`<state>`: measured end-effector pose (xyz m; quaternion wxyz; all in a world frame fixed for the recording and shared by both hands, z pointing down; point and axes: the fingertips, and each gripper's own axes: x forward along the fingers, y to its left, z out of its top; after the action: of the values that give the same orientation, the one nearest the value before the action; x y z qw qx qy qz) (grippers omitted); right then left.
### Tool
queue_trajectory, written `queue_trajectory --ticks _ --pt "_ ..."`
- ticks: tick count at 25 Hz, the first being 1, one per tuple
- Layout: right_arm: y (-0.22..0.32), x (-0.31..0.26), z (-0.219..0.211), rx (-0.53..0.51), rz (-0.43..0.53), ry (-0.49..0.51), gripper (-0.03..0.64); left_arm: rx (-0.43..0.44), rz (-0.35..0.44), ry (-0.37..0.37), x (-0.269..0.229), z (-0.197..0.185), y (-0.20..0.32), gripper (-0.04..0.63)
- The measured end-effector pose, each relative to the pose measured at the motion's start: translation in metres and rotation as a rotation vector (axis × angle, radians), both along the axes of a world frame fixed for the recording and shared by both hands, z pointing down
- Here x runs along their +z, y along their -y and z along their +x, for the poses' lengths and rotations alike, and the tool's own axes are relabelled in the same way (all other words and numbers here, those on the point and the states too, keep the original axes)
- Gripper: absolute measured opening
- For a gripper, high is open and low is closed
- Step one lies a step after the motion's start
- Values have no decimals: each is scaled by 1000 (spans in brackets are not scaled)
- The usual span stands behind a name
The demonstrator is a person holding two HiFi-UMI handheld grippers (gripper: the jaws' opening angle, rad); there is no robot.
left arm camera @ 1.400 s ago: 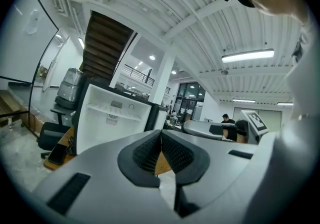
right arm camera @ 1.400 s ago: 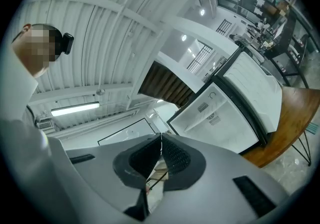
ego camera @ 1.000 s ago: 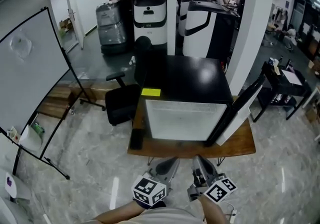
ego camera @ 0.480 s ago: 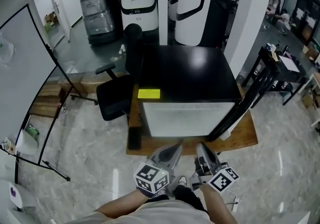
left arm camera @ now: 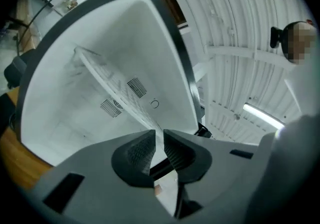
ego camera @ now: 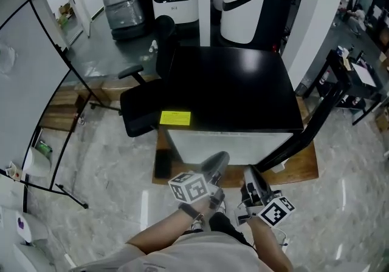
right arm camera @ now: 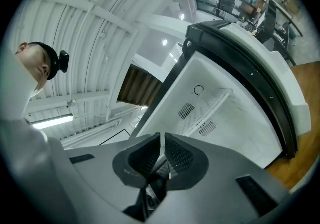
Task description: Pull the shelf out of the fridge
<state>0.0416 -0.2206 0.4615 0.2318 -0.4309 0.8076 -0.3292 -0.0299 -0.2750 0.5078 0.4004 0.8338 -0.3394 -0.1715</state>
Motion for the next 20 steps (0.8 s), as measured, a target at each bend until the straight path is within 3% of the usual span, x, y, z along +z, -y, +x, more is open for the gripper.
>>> queue_trajectory --ticks 11,20 --pt "26 -4 19 -95 24 -34 23 -74 -135 -206 22 25 65 133" --pt "40 -3 30 -110 13 -3 23 -97 -169 -360 25 33 114 135"
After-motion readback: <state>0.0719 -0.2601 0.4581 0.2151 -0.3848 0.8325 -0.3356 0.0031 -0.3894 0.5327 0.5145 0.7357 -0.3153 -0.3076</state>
